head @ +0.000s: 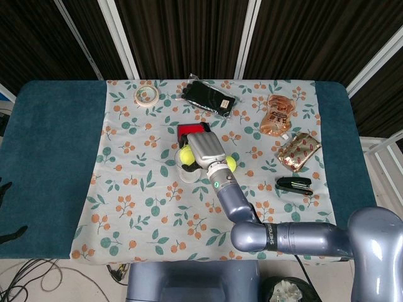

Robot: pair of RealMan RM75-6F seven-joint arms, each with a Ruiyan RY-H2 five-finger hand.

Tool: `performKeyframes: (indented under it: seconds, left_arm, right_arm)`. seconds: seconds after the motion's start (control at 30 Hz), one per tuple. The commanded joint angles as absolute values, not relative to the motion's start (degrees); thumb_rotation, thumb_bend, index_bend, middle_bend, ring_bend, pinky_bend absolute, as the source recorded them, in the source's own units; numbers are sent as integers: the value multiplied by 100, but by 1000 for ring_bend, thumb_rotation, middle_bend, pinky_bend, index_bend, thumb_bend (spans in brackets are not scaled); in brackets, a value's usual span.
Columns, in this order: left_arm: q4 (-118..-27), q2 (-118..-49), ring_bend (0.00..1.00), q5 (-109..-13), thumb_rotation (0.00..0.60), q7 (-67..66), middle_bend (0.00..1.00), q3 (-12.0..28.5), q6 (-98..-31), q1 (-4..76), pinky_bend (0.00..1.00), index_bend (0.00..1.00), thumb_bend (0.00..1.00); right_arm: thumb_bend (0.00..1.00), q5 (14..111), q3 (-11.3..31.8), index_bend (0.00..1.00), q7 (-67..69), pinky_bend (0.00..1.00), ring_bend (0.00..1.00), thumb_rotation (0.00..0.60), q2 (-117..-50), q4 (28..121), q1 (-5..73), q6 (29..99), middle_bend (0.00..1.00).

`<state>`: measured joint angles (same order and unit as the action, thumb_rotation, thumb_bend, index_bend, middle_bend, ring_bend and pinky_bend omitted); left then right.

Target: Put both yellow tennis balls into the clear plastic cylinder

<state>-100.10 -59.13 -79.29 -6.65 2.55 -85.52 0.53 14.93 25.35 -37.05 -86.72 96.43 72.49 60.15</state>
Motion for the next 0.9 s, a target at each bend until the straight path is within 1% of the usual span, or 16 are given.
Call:
performKeyframes:
  seconds: [0.03, 0.1, 0.13, 0.23, 0.33, 0.43, 0.5, 0.63, 0.9]
  left_arm:
    - [-10011, -5907, 0, -7931, 600, -653, 0, 254, -8549, 54, 28, 128, 37]
    - [-10009, -5900, 0, -7937, 600, -635, 0, 255, -8554, 53, 29, 128, 37]
    - [-10007, -5896, 0, -7939, 600, -624, 0, 256, -8559, 51, 29, 128, 38]
    - [-10003, -5888, 0, -7931, 600, -601, 0, 261, -8565, 47, 29, 128, 38]
    - [-10005, -5878, 0, -7931, 600, -582, 0, 263, -8571, 44, 29, 128, 37]
    - [-10006, -5870, 0, -7930, 600, -570, 0, 266, -8581, 39, 29, 128, 37]
    - [-10005, -5867, 0, -7925, 600, -562, 0, 271, -8591, 35, 29, 128, 37]
    - [-10004, -5864, 0, -7916, 600, -560, 0, 275, -8596, 33, 29, 128, 38]
    - [-10016, -5873, 0, -7932, 600, -605, 0, 267, -8619, 25, 29, 128, 37]
  right_arm:
    - [653, 1425, 2529, 452, -3702, 0, 515, 600, -8709, 9604, 7287, 6011, 373]
    - [587, 1365, 2525, 430, -3696, 0, 440, 600, -8735, 9582, 7316, 6000, 328]
    - [540, 1344, 2526, 402, -3692, 0, 389, 600, -8737, 9575, 7326, 5987, 297]
    - [416, 1301, 2539, 309, -3670, 0, 280, 600, -8737, 9553, 7353, 5974, 208]
    - [325, 1293, 2557, 239, -3635, 0, 224, 600, -8741, 9509, 7376, 5984, 141]
    - [272, 1310, 2557, 193, -3603, 0, 196, 600, -8726, 9513, 7374, 6001, 95]
    - [253, 1312, 2552, 185, -3592, 0, 184, 600, -8689, 9533, 7364, 6007, 84]
    - [252, 1319, 2531, 184, -3589, 0, 181, 600, -8596, 9588, 7335, 6011, 82]
    - [252, 1469, 2410, 184, -3341, 0, 181, 600, -8118, 9751, 6962, 5962, 82]
